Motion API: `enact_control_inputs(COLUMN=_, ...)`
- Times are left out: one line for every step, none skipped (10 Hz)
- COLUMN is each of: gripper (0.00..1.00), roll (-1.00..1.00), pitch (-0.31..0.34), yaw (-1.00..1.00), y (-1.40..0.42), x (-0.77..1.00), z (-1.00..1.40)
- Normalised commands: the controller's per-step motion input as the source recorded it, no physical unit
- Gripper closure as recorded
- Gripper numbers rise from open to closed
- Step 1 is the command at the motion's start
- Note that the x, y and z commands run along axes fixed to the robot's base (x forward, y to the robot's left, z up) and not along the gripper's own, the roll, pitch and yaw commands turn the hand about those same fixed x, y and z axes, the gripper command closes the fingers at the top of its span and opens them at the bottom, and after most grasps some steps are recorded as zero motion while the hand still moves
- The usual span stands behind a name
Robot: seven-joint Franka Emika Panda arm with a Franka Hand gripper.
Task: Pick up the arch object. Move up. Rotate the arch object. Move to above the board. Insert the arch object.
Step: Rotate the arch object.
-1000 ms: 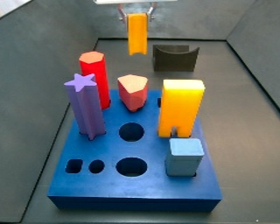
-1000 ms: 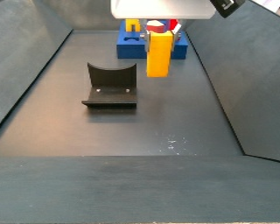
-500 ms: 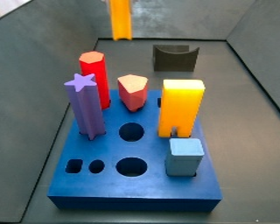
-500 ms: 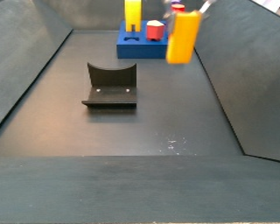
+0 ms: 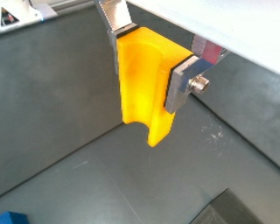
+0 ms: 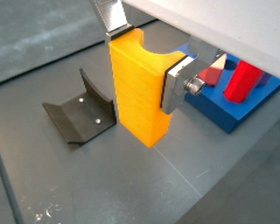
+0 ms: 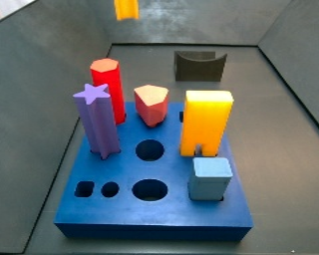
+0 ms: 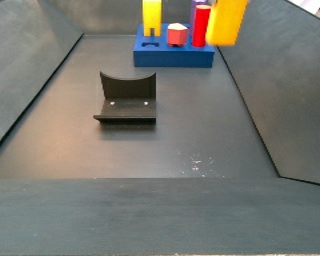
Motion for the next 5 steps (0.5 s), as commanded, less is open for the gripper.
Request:
enact_control_inputs(gripper=1.00, roll=0.00, pitch=0.024, yaw=-1.00, y=0.00, x=0.00, z=0.00)
enact_control_inputs(gripper=1.00, roll=-0.01, pitch=0.024, yaw=-1.00, y=-0.01, x=0.02, z=-0.07)
enact_control_inputs(gripper=1.00, roll=-0.01, pitch=0.023, yaw=-1.00, y=0.00, x=0.03, z=-0.04)
enact_control_inputs(gripper=1.00, roll=-0.01, pitch=0.023, yaw=-1.00, y=0.00, x=0.03, z=-0.03)
enact_control_inputs(gripper=1.00, roll=-0.01, pitch=0.024, yaw=-1.00, y=0.01, x=0.03, z=-0.02)
